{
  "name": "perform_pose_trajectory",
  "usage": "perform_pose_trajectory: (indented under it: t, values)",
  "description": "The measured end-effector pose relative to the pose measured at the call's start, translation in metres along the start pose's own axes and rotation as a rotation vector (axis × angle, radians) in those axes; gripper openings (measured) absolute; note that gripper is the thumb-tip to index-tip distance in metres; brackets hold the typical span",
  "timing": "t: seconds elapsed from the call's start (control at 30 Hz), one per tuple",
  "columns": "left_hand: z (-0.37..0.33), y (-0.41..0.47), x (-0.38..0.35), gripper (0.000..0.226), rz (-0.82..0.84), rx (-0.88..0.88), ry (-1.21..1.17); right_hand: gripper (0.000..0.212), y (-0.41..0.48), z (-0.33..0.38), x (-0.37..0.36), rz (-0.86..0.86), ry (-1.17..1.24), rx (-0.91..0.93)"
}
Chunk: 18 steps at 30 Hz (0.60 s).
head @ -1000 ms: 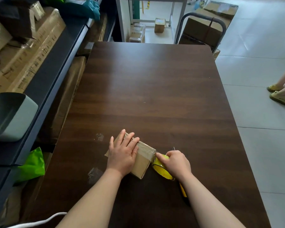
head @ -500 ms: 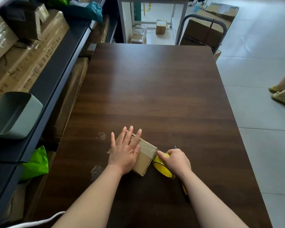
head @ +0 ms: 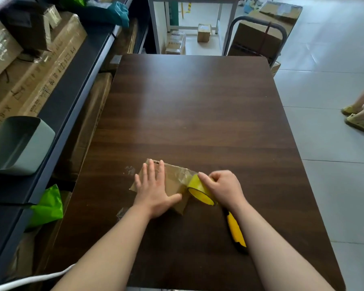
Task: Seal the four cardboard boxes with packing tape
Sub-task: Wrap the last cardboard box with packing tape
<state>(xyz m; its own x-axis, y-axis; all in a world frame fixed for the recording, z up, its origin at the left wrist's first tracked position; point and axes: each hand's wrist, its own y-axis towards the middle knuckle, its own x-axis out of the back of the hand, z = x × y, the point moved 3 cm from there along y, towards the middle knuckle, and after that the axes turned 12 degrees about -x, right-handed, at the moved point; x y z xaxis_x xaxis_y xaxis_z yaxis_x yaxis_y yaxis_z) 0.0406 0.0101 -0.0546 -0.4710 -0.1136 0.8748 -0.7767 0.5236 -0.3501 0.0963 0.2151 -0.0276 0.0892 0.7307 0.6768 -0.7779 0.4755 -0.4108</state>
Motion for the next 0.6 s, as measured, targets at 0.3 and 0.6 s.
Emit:
perform_pose_trajectory:
  t: [0.3, 0.6]
  values:
    - [0.033, 0.001, 0.023, 0.11, -0.023, 0.04, -0.381, 0.057, 0.007, 0.027, 0.006, -0.061, -0.149, 0.057]
    - [0.049, -0.001, 0.031, 0.113, -0.05, 0.01, -0.592, 0.063, 0.023, 0.017, -0.027, 0.058, -0.041, -0.027]
